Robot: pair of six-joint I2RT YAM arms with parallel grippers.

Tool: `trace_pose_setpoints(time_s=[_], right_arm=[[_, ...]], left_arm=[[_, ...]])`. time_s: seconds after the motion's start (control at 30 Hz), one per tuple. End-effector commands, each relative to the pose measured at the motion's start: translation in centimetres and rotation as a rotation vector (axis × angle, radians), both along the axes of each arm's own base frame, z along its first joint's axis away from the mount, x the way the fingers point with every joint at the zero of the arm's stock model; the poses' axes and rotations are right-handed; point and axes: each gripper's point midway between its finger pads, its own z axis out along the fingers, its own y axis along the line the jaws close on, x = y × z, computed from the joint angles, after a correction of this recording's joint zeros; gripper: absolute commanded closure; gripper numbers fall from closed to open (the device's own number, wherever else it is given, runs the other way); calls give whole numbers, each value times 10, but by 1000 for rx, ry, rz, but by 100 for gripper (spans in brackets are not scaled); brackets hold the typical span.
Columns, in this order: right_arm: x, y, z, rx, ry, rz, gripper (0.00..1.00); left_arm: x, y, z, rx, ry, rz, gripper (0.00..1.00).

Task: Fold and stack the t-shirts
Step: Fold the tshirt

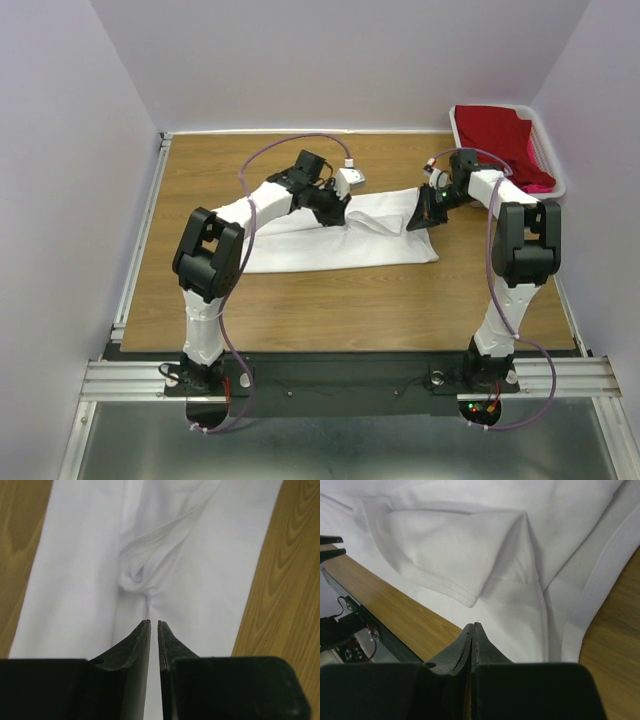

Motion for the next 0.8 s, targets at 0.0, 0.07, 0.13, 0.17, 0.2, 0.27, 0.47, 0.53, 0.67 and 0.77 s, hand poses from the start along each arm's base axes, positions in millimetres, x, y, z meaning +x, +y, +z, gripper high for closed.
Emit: trace_pose_setpoints(time_s=[0.0,0.07,0.13,0.17,0.2,0.27,0.47,0.53,0.67,0.77], right_arm=[[-7,-4,-4,-30,-23,10,98],[-4,-5,-9,-41,-30,8,98],[-2,-6,-16,-56,-27,7,98],[1,-5,-19,-60,-33,12,98],[1,-1,-22,-63,-29,19,98],[4,5,-29,-61,-25,37,97],[15,13,-35,-56,-45,43,93],[18,15,-35,-49,-43,36,93],[24,23,-29,-22,-55,31,92],[26,26,-27,-14,-57,31,92]], left_arm=[[-13,-28,19,-39,-63,-59,77],[-13,-35,15,-36,-53,-58,77],[-14,-44,11,-30,-49,-65,77],[-14,-46,6,-26,-38,-65,77],[-14,-48,4,-25,-38,-65,77],[-13,-51,2,-24,-36,-69,77],[-19,-46,-12,9,-20,-75,77],[-20,-44,-15,17,-18,-73,77],[-22,-40,-23,38,-9,-63,77],[-22,-38,-28,49,-3,-58,77]])
